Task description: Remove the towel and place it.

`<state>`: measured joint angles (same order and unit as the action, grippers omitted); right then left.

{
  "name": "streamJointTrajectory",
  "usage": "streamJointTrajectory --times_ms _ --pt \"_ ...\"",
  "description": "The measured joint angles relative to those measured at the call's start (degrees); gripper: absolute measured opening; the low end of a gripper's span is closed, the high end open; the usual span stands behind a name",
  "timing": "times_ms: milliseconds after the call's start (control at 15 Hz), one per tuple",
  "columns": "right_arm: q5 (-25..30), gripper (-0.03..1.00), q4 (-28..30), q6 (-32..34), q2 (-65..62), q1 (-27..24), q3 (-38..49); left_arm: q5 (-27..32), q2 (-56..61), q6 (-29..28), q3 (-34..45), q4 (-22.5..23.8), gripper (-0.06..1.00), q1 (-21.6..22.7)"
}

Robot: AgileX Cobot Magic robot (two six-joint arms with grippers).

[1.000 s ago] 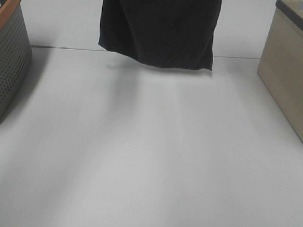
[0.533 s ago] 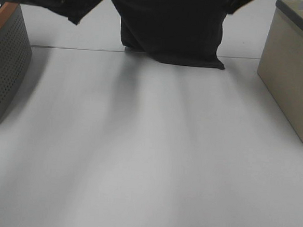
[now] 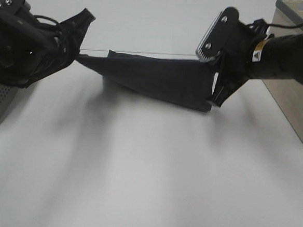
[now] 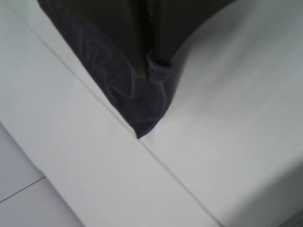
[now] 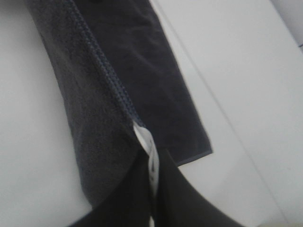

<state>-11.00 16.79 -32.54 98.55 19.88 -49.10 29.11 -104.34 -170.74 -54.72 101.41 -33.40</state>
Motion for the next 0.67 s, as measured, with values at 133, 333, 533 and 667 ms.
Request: streamJointTrajectory --times_ms 133,333,533,667 --pt "-0.06 0.02 0.00 -0.46 0.00 2.46 4.93 -2.29 1.49 0.00 5.27 -0.11 0.00 0.00" --pt "0.23 0.02 -0.17 0.46 -0.06 4.64 10.08 -8.08 1.55 0.00 10.08 -0.80 0.00 0.06" --pt "0.17 0.02 -0.17 2.35 0.00 6.02 11.52 -9.34 1.55 0.00 12.15 -0.92 0.00 0.06" --pt "0.40 0.02 -0.46 3.78 1.03 7.10 11.57 -9.97 1.55 0.11 12.26 -1.09 0.00 0.29"
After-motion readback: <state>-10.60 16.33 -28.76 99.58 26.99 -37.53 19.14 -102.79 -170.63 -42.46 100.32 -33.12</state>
